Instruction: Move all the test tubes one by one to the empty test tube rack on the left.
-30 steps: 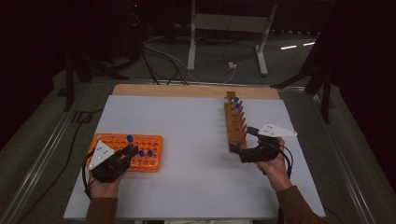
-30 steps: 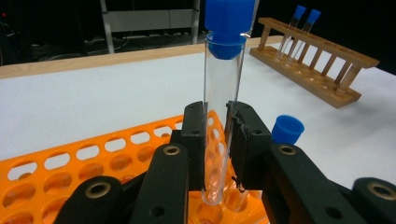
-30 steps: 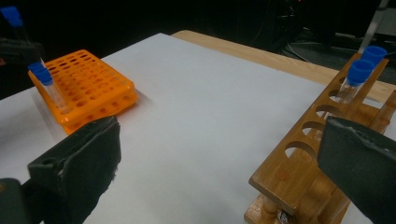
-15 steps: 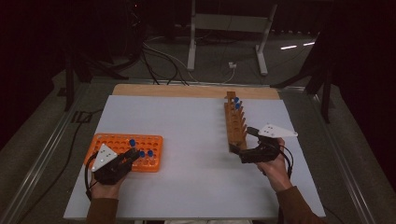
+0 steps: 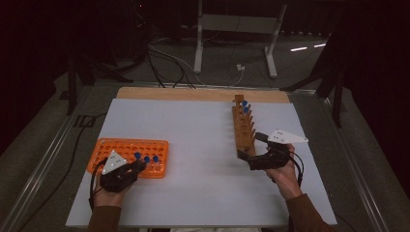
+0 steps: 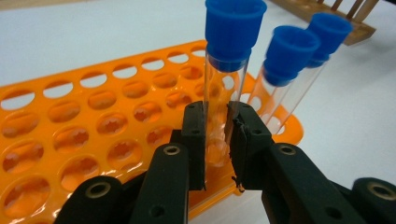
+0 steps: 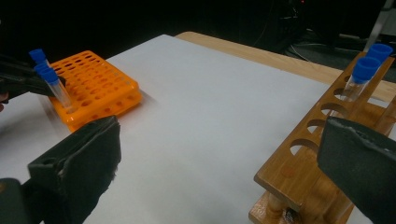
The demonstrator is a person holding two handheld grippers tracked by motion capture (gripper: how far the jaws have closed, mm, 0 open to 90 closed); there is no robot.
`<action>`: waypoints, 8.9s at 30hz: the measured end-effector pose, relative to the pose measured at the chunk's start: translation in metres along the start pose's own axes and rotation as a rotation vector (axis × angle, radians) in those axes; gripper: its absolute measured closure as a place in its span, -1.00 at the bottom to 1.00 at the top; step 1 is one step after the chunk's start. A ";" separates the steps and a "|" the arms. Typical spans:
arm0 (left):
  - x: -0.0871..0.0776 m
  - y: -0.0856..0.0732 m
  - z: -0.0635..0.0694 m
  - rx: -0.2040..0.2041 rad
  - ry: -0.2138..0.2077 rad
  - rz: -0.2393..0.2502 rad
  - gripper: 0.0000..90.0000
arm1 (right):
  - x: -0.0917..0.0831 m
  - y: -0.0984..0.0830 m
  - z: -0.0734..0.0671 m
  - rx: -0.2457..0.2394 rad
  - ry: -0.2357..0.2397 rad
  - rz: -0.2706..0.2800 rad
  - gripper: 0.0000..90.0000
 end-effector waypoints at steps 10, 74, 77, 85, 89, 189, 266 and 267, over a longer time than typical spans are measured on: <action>-0.006 0.004 -0.001 -0.007 0.008 0.026 0.55 | 0.000 0.000 -0.002 0.001 0.007 0.002 -1.00; -0.034 0.011 -0.013 -0.075 0.227 0.181 -0.98 | 0.044 0.038 0.042 -0.063 -0.173 -0.002 -0.99; -0.035 0.010 -0.014 -0.077 0.233 0.181 -0.98 | 0.049 0.040 0.049 -0.047 -0.192 0.013 -0.94; -0.035 0.010 -0.015 -0.086 0.232 0.183 -0.98 | 0.065 0.040 0.068 -0.006 -0.252 0.022 -0.81; -0.036 0.009 -0.016 -0.091 0.230 0.187 -0.98 | 0.073 0.034 0.078 0.016 -0.282 0.003 -0.75; -0.037 0.048 0.013 -0.051 0.173 0.259 -0.97 | 0.077 0.041 0.021 -0.004 -0.031 -0.109 0.69; 0.071 0.069 0.120 0.072 -0.209 0.144 0.74 | 0.077 0.039 -0.070 0.016 0.286 -0.079 -0.64; 0.070 0.069 0.119 0.071 -0.208 0.142 0.74 | 0.076 0.039 -0.069 0.017 0.278 -0.075 -0.67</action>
Point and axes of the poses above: each handheld gripper's, and its own axes: x roughly forward along the jaws, y roughly out of its top, z roughly to its right, the point moved 2 cm from there along x, roughly forward along the jaws, and after that the axes turned 11 degrees about z, right-handed, at the moved point
